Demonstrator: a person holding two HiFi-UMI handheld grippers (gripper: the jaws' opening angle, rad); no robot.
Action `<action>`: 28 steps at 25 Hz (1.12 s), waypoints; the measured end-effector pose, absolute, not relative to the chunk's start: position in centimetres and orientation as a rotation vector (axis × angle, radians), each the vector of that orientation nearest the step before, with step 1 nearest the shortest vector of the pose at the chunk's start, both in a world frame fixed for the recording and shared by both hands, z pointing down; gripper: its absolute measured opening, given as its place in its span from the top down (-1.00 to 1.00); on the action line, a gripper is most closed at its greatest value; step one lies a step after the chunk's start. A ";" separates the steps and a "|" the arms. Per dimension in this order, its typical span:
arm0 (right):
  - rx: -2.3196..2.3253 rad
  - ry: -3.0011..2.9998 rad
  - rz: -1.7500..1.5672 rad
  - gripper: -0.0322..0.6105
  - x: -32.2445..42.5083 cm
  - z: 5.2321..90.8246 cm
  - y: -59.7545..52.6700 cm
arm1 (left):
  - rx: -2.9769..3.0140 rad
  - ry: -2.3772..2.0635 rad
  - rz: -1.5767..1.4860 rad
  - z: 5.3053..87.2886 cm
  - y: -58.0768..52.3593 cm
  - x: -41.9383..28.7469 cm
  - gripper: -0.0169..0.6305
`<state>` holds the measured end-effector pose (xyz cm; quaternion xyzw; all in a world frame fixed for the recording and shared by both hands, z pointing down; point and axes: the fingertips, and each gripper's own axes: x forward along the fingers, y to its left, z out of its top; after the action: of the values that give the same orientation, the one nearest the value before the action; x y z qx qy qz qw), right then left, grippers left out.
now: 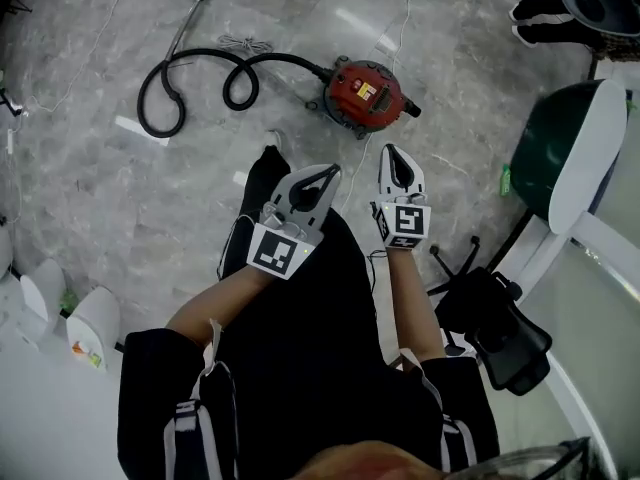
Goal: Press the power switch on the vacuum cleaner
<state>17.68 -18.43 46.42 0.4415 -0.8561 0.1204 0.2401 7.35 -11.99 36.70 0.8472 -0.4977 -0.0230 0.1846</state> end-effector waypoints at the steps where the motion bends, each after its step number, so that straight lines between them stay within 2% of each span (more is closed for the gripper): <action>1: 1.182 -2.316 0.318 0.85 17.3 47.8 -19.1 | 2.373 -1.403 -0.079 37.3 -12.6 7.2 0.89; 9: 1.104 -2.258 0.197 0.85 15.5 54.9 -26.3 | 2.241 -1.404 -0.039 41.1 -14.2 5.1 0.89; 28: 0.955 -1.977 0.473 0.85 17.5 76.1 -29.8 | 2.216 -1.369 -0.039 49.3 -16.8 3.3 0.89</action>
<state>17.46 -29.77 76.11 0.3833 -0.7934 0.1898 0.4331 3.28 -16.79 49.32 0.8203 -0.5067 -0.0146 0.2649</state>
